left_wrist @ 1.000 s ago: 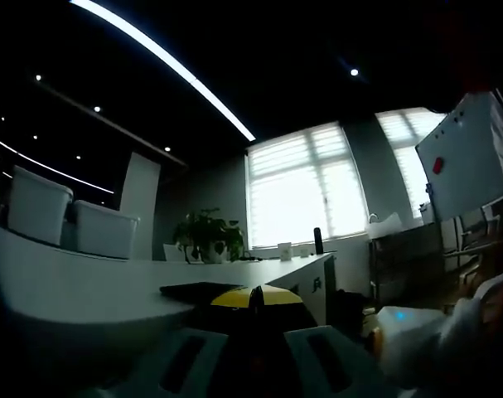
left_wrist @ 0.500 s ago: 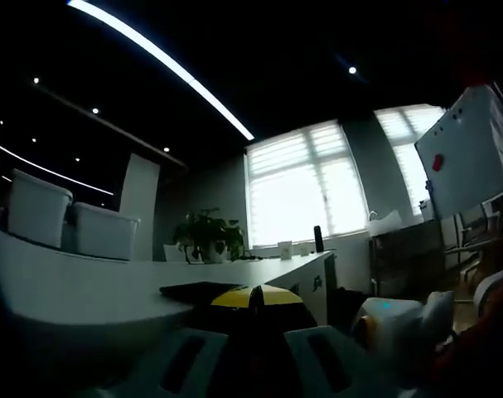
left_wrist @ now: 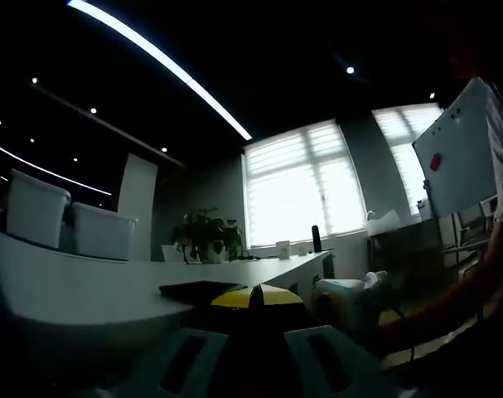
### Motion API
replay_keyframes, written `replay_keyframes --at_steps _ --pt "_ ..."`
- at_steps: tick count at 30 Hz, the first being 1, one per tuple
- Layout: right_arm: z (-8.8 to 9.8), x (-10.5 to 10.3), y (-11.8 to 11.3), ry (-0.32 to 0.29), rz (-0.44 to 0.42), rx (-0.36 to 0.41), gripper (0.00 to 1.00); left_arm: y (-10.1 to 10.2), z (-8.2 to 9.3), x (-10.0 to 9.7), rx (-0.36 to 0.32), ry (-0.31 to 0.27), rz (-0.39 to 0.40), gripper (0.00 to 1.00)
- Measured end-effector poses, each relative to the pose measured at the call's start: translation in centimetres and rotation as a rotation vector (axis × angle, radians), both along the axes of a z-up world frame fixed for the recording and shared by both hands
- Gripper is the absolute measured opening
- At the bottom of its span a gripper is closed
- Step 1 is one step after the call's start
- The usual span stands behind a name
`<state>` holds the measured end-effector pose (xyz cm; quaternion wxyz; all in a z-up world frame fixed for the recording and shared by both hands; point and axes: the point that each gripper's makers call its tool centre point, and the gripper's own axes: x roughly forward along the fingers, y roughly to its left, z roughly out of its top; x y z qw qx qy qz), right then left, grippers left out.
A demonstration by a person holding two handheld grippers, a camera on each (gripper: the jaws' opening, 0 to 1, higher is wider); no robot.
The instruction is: Clamp the fixed fixture on the desktop, loosen the retaining clip, secure it to the edge of the desk, and tighten the retaining clip.
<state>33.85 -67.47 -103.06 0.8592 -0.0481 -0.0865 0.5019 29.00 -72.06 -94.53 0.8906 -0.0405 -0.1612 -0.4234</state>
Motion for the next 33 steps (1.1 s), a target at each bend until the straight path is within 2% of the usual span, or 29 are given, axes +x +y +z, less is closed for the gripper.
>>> replay_keyframes --at_steps 5,8,11,12,13,16,19,20,22,23,26,30,33 --pt "-0.1 -0.2 0.0 0.008 -0.001 0.026 0.26 0.0 0.0 0.0 -0.005 -0.004 0.004 0.02" --pt "-0.2 0.0 -0.3 0.030 -0.050 0.050 0.28 0.0 0.0 0.0 -0.007 -0.004 0.003 0.02" --pt "0.0 0.8 -1.7 0.006 -0.213 0.064 0.42 0.0 0.0 -0.1 -0.004 -0.006 0.005 0.02" --pt "0.2 0.7 -2.0 -0.022 -0.264 0.054 0.43 0.0 0.0 -0.1 -0.003 -0.006 0.006 0.02" --pt "0.4 0.4 -2.1 -0.055 -0.312 0.044 0.43 0.0 0.0 -0.1 -0.003 -0.007 0.007 0.02" --pt "0.5 -0.9 -1.5 -0.096 -0.404 0.007 0.37 0.0 0.0 -0.2 -0.003 -0.011 0.012 0.02" --pt "0.8 -1.0 -2.4 -0.067 -0.541 0.035 0.37 0.1 -0.1 -0.2 0.000 -0.011 0.015 0.02" --pt "1.2 -1.2 -2.7 -0.051 -0.570 0.084 0.37 0.1 -0.1 -0.2 0.000 -0.012 0.015 0.02" --pt "1.5 -1.8 -2.7 -0.028 -0.608 0.135 0.37 0.1 -0.1 -0.2 -0.001 -0.013 0.017 0.02" --pt "1.3 -2.0 -2.6 -0.024 -0.625 0.138 0.37 0.1 -0.1 -0.2 -0.002 -0.016 0.019 0.02" --pt "1.3 -2.4 -2.1 -0.073 -0.675 0.138 0.37 0.1 0.0 -0.2 -0.009 -0.020 0.023 0.02" --pt "0.7 -1.8 -1.3 -0.034 -0.689 0.137 0.37 0.1 0.0 -0.2 -0.012 -0.014 0.029 0.02" --pt "0.6 -1.4 -1.1 -0.034 -0.701 0.134 0.35 0.1 0.0 -0.2 -0.011 -0.017 0.030 0.02"
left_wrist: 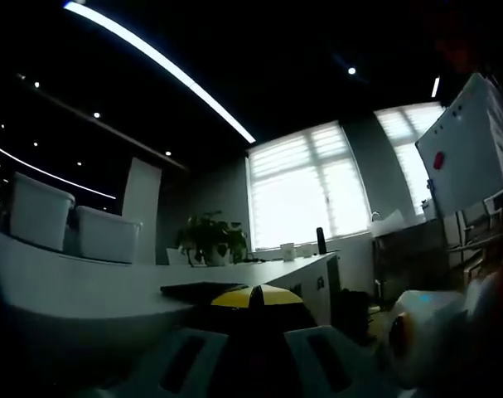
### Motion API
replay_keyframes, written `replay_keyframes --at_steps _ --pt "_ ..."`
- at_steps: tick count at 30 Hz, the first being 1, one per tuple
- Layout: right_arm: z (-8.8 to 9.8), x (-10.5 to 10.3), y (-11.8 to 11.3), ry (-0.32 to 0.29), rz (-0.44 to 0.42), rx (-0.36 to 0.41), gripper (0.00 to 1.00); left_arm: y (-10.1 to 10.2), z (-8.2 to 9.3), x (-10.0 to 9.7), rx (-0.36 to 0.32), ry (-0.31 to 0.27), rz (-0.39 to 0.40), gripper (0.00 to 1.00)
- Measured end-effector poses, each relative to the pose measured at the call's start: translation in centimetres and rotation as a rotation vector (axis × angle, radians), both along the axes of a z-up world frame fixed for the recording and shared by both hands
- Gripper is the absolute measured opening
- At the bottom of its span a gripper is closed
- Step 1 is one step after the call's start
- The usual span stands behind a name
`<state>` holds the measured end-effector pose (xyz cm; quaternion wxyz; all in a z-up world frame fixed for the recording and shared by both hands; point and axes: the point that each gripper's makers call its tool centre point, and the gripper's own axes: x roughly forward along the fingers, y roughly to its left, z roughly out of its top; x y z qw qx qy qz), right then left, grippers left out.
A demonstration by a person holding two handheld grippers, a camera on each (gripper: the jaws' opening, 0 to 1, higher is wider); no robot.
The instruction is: Clamp the fixed fixture on the desktop, loosen the retaining clip, secure it to the edge of the desk, and tighten the retaining clip.
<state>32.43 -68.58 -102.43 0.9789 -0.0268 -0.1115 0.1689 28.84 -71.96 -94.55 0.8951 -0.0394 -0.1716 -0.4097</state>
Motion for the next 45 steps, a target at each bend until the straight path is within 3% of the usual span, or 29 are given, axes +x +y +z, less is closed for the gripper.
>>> replay_keyframes --at_steps 14,17,28,38,45 --pt "0.0 1.2 -0.5 -0.011 -0.030 0.004 0.24 0.0 0.0 -0.1 -0.005 -0.005 -0.005 0.02" --pt "0.2 1.0 -0.2 -0.038 0.008 -0.029 0.20 0.0 -0.1 0.0 -0.001 -0.004 -0.006 0.02" --pt "0.3 0.9 -0.3 -0.040 0.087 0.000 0.20 -0.2 -0.3 0.0 -0.002 0.000 -0.012 0.02" --pt "0.2 1.0 0.0 -0.047 0.263 -0.031 0.20 0.0 -0.3 0.2 -0.009 0.002 -0.016 0.02" --pt "0.1 0.7 0.5 -0.067 0.429 -0.122 0.20 0.0 -0.3 0.2 -0.010 -0.001 -0.017 0.02"
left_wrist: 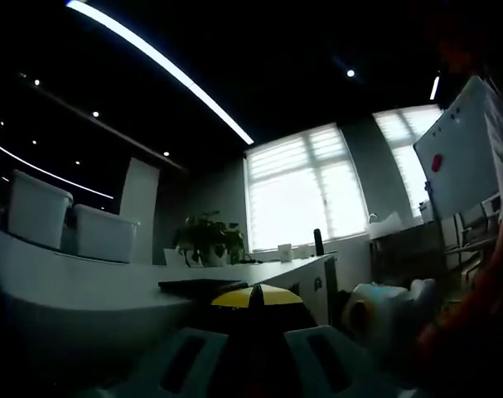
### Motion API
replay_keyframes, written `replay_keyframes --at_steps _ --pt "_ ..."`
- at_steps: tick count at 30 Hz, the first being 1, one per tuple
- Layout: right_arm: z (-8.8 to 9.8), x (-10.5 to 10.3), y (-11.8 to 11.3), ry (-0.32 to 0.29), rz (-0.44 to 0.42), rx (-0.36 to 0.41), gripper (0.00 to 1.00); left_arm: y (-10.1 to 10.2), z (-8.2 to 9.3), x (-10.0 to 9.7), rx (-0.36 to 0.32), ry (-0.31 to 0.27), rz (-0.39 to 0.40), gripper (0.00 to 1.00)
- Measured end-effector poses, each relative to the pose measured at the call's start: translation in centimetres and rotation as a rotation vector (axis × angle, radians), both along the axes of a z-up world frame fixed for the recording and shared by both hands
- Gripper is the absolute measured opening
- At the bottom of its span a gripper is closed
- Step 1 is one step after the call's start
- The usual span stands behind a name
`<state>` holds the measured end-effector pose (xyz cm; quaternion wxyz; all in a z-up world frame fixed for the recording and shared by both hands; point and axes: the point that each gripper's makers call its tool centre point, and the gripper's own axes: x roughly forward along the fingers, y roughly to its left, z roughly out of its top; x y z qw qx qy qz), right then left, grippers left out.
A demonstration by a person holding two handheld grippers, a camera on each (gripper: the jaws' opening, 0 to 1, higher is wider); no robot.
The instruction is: Clamp the fixed fixture on the desktop, loosen the retaining clip, secure it to the edge of the desk, and tighten the retaining clip.
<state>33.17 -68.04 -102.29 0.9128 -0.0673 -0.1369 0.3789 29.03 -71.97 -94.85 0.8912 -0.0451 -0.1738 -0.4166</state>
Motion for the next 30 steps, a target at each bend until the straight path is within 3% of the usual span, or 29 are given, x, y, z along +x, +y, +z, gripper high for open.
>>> replay_keyframes --at_steps 5,11,18,20,22,24,27,29,30 --pt "-0.2 -0.3 0.3 -0.032 0.106 -0.074 0.20 0.0 0.0 0.0 -0.001 -0.004 -0.001 0.02" --pt "-0.3 -0.3 0.6 0.010 0.268 -0.120 0.20 0.0 0.0 -0.1 -0.001 -0.008 -0.003 0.02" --pt "-0.4 -0.4 0.8 0.012 0.310 -0.163 0.21 0.0 0.0 -0.1 -0.003 -0.014 -0.005 0.02" --pt "-0.5 -0.5 0.6 0.015 0.267 -0.141 0.23 0.0 0.0 -0.1 -0.002 -0.017 -0.006 0.02" --pt "-0.8 -0.7 0.3 0.024 0.214 -0.122 0.38 0.0 -0.1 -0.1 -0.001 -0.016 -0.006 0.02" --pt "-0.8 -1.1 0.0 0.035 0.147 -0.055 0.47 -0.1 -0.1 -0.1 0.001 -0.018 -0.006 0.02" --pt "-1.1 -2.0 -0.6 0.044 0.032 0.016 0.46 -0.1 -0.1 -0.1 0.000 -0.018 -0.006 0.02" --pt "-1.7 -2.0 -1.1 0.082 -0.057 0.050 0.46 -0.1 -0.1 -0.1 -0.001 -0.019 -0.004 0.02" --pt "-1.8 -1.9 -1.5 0.125 -0.118 0.108 0.46 -0.1 -0.1 -0.1 0.000 -0.020 -0.004 0.02"
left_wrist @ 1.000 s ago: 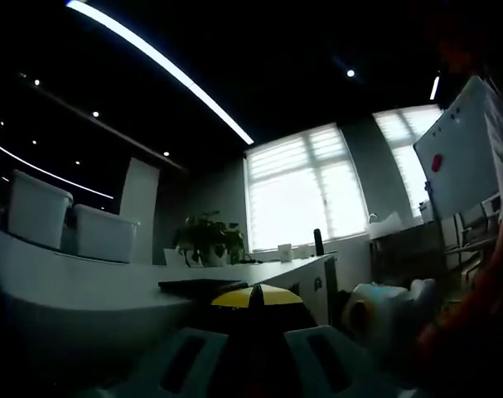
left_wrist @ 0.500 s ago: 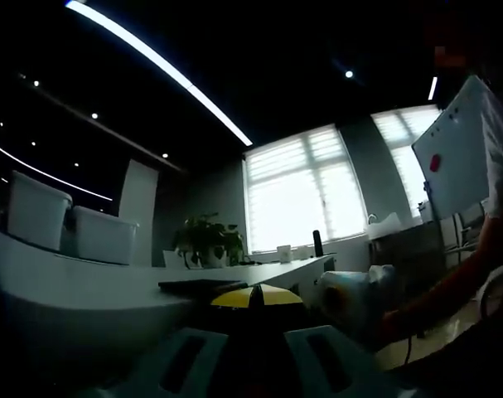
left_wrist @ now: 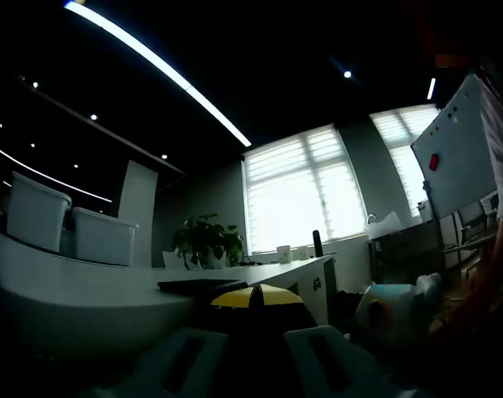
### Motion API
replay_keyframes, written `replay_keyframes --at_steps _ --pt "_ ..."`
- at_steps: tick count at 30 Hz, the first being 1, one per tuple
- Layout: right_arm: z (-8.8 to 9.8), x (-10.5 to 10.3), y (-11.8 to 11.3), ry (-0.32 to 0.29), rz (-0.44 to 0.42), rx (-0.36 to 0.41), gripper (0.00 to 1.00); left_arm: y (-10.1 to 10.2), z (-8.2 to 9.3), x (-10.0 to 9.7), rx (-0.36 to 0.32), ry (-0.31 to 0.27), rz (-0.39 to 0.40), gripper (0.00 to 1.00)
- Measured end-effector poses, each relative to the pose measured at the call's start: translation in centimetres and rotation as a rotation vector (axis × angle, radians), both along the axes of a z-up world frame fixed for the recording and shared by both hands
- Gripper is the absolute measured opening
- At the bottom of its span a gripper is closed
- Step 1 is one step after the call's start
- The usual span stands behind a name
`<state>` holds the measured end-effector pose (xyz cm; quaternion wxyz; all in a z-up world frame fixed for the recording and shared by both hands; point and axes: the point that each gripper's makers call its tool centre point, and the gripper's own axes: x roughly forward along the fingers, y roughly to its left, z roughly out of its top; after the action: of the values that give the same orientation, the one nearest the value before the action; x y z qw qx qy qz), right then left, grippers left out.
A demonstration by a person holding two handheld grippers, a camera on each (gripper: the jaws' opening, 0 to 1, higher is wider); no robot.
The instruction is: Clamp the fixed fixture on the desktop, loosen the retaining clip, secure it to the edge of the desk, and tighten the retaining clip.
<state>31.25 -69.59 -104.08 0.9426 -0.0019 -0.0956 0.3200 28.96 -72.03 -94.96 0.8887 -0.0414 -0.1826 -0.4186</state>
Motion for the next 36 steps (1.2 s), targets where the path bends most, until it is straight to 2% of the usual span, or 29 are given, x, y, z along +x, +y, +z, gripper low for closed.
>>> replay_keyframes --at_steps 1,2,5,8,10,12,15,19,21,23,27,29,32,34,36 --pt "0.4 0.0 -0.5 0.031 -0.065 0.096 0.46 0.0 -0.1 0.0 0.004 0.005 0.000 0.02" --pt "0.3 0.0 -0.8 0.047 -0.110 0.108 0.46 -0.1 -0.2 0.1 0.007 0.009 0.000 0.02" --pt "1.1 0.6 -1.6 0.009 -0.235 0.083 0.45 -0.1 -0.3 0.1 0.007 0.019 0.004 0.02" --pt "0.9 1.3 -1.1 0.073 -0.244 0.104 0.43 0.0 -0.3 0.1 0.007 0.019 0.004 0.02" --pt "1.1 1.5 -0.7 0.069 -0.249 0.100 0.41 -0.1 -0.3 0.1 0.006 0.021 0.003 0.02" --pt "1.2 1.6 -0.5 0.090 -0.263 0.138 0.39 -0.1 -0.2 0.1 0.008 0.023 0.006 0.02" --pt "1.3 2.1 -0.1 0.075 -0.296 0.113 0.38 -0.1 -0.3 0.0 0.013 0.022 0.011 0.02" --pt "1.2 2.8 0.1 0.084 -0.303 0.109 0.34 0.0 -0.3 0.1 0.011 0.020 0.010 0.02" --pt "0.8 3.0 0.3 0.100 -0.297 0.104 0.27 0.0 -0.3 0.1 0.008 0.019 0.007 0.02" --pt "0.6 3.1 0.4 0.109 -0.297 0.109 0.27 0.0 -0.3 0.1 0.008 0.017 0.006 0.02" --pt "0.6 3.0 0.5 0.080 -0.285 0.064 0.26 0.1 -0.3 0.1 0.007 0.016 0.000 0.02" --pt "0.5 2.8 0.6 0.060 -0.267 0.044 0.26 0.1 -0.3 0.1 0.007 0.017 0.001 0.02" --pt "0.6 2.7 0.9 0.025 -0.194 0.014 0.26 0.1 -0.3 0.1 0.008 0.016 0.000 0.02" --pt "0.6 2.8 0.7 0.035 -0.155 0.014 0.26 0.1 -0.3 0.1 0.010 0.015 0.000 0.02" --pt "0.6 2.7 1.1 0.027 -0.104 -0.024 0.26 0.1 -0.3 0.1 0.011 0.012 -0.001 0.02"
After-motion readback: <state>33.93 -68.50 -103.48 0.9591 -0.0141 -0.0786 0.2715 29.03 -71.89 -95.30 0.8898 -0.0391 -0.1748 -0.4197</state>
